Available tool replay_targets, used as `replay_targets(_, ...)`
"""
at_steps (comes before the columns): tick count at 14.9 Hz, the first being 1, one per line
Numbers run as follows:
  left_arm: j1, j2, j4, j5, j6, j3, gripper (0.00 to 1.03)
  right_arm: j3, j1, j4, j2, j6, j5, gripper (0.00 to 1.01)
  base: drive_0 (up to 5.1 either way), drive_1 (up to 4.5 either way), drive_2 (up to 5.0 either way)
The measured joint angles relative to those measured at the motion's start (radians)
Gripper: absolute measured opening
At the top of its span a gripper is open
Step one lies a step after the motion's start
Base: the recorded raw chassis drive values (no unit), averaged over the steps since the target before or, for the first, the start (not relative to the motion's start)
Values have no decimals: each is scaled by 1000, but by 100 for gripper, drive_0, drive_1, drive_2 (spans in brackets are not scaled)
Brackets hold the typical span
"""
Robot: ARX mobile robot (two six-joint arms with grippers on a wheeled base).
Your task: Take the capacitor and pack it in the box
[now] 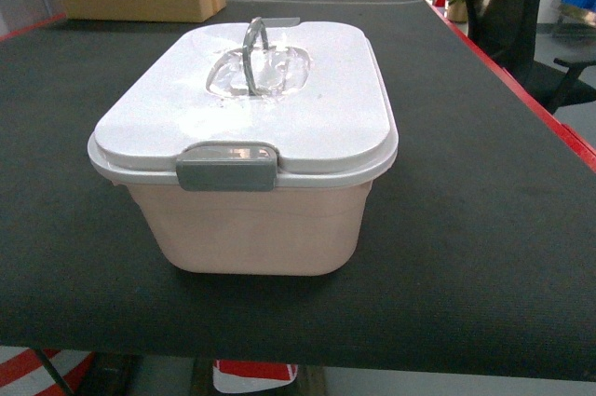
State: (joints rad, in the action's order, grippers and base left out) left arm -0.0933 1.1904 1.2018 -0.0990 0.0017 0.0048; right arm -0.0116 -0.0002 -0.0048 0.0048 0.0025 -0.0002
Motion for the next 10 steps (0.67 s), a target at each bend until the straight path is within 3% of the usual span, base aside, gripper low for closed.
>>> replay_targets(2, 80, -181, -182, 87, 2, 0, 2, 0, 0, 0, 0, 0, 0, 98, 0, 0, 0)
replay_targets(3, 97, -252, -245, 84, 1, 0, 2, 0, 0, -1, 0, 0, 1, 98, 0, 0, 0)
replay_targets(9, 94, -693, -713, 97, 0, 7, 2, 0, 0, 0, 0, 0, 0, 98, 0, 0, 0)
replay_targets(10, 94, -734, -743, 97, 1, 7, 2, 0, 0, 0, 0, 0, 0, 98, 0, 0, 0)
